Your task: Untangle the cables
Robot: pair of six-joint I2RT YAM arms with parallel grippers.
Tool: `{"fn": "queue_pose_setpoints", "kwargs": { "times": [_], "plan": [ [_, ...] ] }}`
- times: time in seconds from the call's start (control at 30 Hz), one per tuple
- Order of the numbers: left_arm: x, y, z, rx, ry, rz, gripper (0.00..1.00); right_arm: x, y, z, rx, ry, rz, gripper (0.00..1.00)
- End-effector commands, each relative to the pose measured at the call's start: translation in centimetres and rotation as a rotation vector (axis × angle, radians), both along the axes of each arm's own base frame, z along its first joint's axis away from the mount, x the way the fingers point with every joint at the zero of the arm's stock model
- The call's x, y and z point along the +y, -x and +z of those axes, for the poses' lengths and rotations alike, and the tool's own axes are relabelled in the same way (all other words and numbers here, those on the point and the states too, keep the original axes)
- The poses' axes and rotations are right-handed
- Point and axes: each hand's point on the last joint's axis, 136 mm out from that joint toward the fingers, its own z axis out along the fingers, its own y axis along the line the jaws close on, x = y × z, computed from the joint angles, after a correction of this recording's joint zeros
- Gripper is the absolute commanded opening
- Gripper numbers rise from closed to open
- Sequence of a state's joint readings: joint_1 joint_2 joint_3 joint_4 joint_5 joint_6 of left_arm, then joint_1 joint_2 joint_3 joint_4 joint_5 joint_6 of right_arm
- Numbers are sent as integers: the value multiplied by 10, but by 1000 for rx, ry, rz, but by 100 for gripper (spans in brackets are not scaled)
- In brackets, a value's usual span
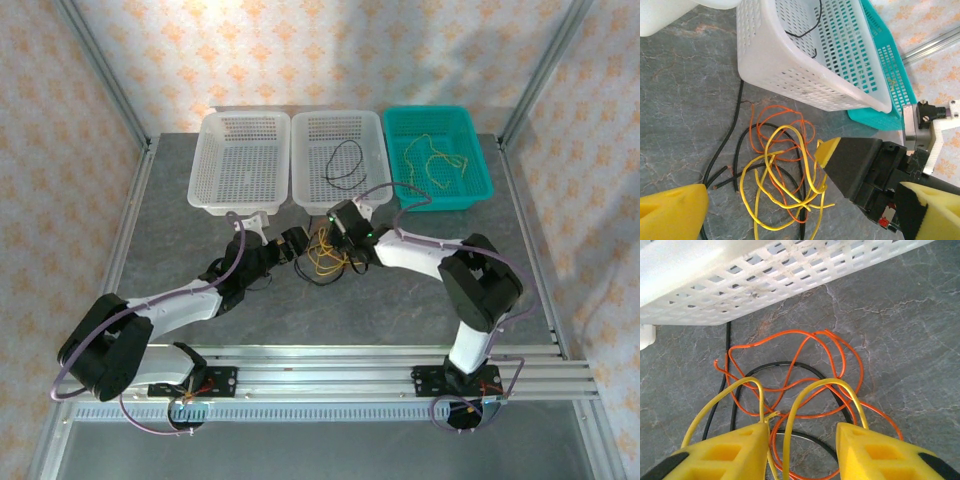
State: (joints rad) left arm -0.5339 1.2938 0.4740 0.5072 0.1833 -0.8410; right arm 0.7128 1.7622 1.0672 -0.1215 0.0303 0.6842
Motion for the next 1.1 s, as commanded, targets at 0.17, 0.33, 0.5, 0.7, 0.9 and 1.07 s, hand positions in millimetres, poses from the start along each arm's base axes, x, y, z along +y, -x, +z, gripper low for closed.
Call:
{"fn": "queue_pose_setpoints", "kwargs": {
  "times": [0.17, 0.33, 0.5, 0.7, 0.9, 1.07],
  "plan": [
    [-3, -5, -1, -7, 22, -13, 94, 10, -4, 7, -13, -26, -2, 26],
    [-9, -6, -2, 0, 31, -37, 91, 12, 3, 20, -56, -57, 20, 13],
    [-17, -9, -3, 6, 46, -62, 89, 13, 12, 28, -80, -108, 42, 4],
    [-26, -14, -3, 12, 52, -83, 87, 9, 18, 42, -122, -121, 61, 0],
    [-43, -24, -1, 15, 49, -120, 84, 5, 24, 56, -166, -126, 96, 0],
    [-51, -32, -16, 64, -4, -118, 84, 4, 28, 67, -191, -152, 110, 0]
  ]
}}
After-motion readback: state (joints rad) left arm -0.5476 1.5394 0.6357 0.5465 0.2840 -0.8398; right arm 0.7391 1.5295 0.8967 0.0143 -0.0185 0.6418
